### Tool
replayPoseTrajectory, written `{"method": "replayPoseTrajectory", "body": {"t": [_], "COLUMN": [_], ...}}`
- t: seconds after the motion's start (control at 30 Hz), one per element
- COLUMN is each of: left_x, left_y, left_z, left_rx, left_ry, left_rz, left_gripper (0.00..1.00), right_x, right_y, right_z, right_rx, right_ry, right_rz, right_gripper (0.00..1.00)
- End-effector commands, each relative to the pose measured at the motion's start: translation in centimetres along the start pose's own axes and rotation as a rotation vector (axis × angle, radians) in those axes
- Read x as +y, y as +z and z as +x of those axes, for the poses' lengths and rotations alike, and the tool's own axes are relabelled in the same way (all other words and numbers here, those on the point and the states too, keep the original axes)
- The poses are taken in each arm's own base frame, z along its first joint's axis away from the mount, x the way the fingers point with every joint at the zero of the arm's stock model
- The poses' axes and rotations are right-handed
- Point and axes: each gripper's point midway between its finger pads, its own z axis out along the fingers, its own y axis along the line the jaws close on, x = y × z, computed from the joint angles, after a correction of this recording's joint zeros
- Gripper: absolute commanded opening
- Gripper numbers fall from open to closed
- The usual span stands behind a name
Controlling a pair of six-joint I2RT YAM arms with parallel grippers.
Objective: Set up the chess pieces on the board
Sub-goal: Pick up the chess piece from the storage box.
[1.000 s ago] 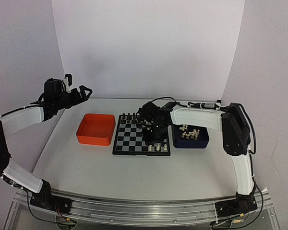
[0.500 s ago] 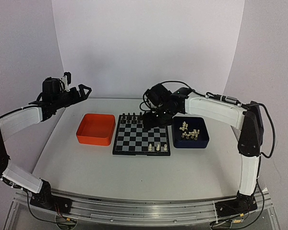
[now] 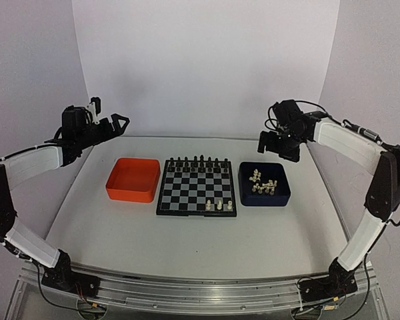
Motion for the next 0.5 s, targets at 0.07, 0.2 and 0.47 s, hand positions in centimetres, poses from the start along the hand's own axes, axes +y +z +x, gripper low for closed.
{"method": "replayPoseTrajectory", "body": {"t": [0.07,0.2,0.47], "left_x": [-1.1,-0.6,-0.2], "left_y": [1.5,2.6,4.8], "left_z": [-4.0,-4.4,-4.2], "left_rx": [-0.104,-0.109,-0.101], "left_ry": [-0.019,-0.033,-0.074], "left_rz": [0.016,-0.004,-0.005], "left_gripper": [1.00,1.00,1.00], "right_x": [-2.7,-3.8,-4.8], "right_y": [2.2,4.3,8.4], "right_z": [-0.8,-1.6,-2.5], "right_rx": [0.060,0.078,0.143], "right_ry": [0.215,0.273,0.360], "right_rz": [-0.043,-0.018,-0.027], "right_gripper": [0.97,0.93,0.76]}}
